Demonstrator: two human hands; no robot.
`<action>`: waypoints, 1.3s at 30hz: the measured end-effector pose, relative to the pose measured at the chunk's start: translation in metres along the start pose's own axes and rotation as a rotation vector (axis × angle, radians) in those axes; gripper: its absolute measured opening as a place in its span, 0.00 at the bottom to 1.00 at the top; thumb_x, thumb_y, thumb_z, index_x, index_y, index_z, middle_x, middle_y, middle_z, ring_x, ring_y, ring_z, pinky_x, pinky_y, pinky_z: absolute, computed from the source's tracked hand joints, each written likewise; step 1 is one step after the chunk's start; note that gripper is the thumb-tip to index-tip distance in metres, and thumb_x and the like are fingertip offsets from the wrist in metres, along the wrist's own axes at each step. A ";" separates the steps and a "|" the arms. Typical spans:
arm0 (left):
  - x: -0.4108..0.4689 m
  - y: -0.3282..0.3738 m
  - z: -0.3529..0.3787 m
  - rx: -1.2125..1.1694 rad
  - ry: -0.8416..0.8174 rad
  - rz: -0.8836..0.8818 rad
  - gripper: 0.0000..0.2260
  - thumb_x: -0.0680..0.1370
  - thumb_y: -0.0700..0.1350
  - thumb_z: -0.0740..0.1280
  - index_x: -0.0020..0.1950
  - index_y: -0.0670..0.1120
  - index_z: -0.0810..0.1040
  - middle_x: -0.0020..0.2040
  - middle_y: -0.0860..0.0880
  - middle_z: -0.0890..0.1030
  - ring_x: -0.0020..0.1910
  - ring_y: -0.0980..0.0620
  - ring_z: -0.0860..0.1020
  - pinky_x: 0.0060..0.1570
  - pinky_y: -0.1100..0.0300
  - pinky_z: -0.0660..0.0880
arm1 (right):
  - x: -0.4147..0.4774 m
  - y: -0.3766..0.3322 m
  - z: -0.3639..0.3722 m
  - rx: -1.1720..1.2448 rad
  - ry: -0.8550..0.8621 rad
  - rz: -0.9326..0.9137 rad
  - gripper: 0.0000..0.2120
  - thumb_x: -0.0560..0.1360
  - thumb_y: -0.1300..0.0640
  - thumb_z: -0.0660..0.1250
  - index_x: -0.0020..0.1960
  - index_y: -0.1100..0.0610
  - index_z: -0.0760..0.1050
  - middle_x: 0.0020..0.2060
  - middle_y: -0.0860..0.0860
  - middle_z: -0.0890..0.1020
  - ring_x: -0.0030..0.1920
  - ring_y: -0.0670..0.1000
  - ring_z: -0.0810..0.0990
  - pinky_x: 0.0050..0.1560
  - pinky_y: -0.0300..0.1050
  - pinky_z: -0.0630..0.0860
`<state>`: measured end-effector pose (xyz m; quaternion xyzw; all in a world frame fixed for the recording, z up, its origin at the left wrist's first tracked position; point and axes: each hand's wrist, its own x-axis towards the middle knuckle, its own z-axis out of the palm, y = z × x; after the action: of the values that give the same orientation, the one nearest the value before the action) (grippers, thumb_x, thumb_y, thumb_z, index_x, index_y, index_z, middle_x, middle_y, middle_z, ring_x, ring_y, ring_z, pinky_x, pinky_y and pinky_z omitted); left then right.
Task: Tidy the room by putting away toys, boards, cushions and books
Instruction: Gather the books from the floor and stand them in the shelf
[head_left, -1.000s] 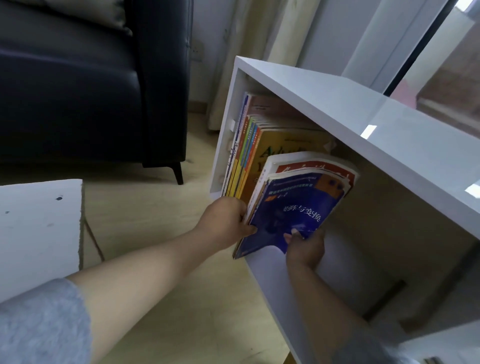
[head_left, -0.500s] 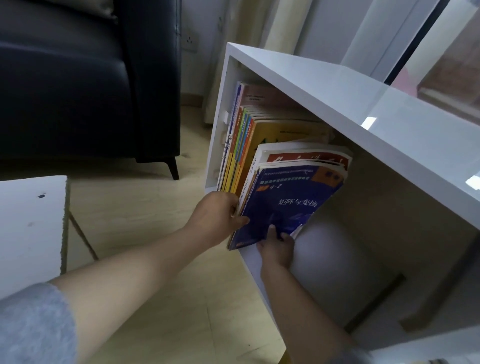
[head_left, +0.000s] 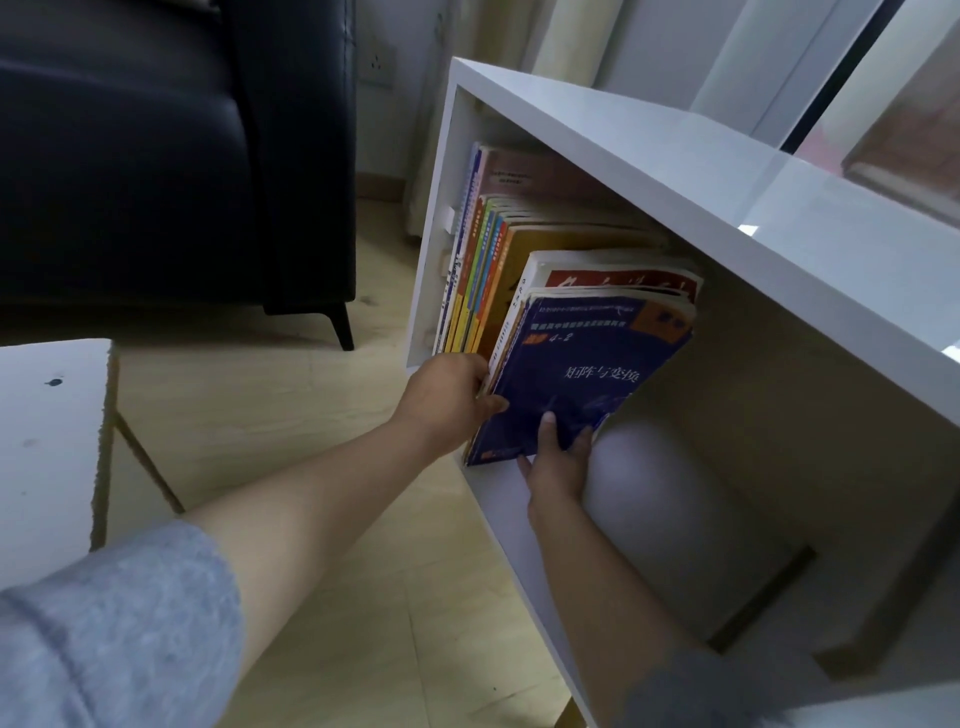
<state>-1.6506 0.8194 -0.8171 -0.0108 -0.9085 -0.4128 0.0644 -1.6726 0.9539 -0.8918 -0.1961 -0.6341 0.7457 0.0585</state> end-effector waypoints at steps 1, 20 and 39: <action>0.001 0.000 0.000 -0.017 -0.002 -0.007 0.12 0.76 0.47 0.69 0.58 0.45 0.78 0.53 0.48 0.81 0.52 0.50 0.78 0.47 0.53 0.80 | 0.001 0.000 0.000 -0.003 -0.009 -0.004 0.33 0.80 0.54 0.63 0.79 0.49 0.50 0.70 0.56 0.69 0.62 0.55 0.75 0.60 0.56 0.76; 0.029 -0.006 -0.003 0.308 -0.059 -0.108 0.20 0.77 0.56 0.65 0.58 0.41 0.77 0.49 0.44 0.80 0.47 0.50 0.79 0.46 0.57 0.78 | 0.023 0.005 0.016 -0.105 -0.028 -0.017 0.37 0.76 0.51 0.69 0.78 0.50 0.52 0.68 0.54 0.72 0.62 0.56 0.76 0.60 0.55 0.77; 0.024 -0.012 0.005 0.093 -0.023 -0.117 0.16 0.78 0.51 0.66 0.58 0.41 0.75 0.55 0.43 0.79 0.54 0.47 0.78 0.50 0.51 0.80 | 0.026 -0.002 0.015 -0.113 -0.074 0.005 0.31 0.77 0.53 0.68 0.76 0.53 0.59 0.65 0.53 0.75 0.59 0.52 0.77 0.59 0.50 0.77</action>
<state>-1.6754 0.8145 -0.8259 0.0404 -0.9264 -0.3732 0.0303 -1.7026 0.9493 -0.8936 -0.1728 -0.6765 0.7155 0.0219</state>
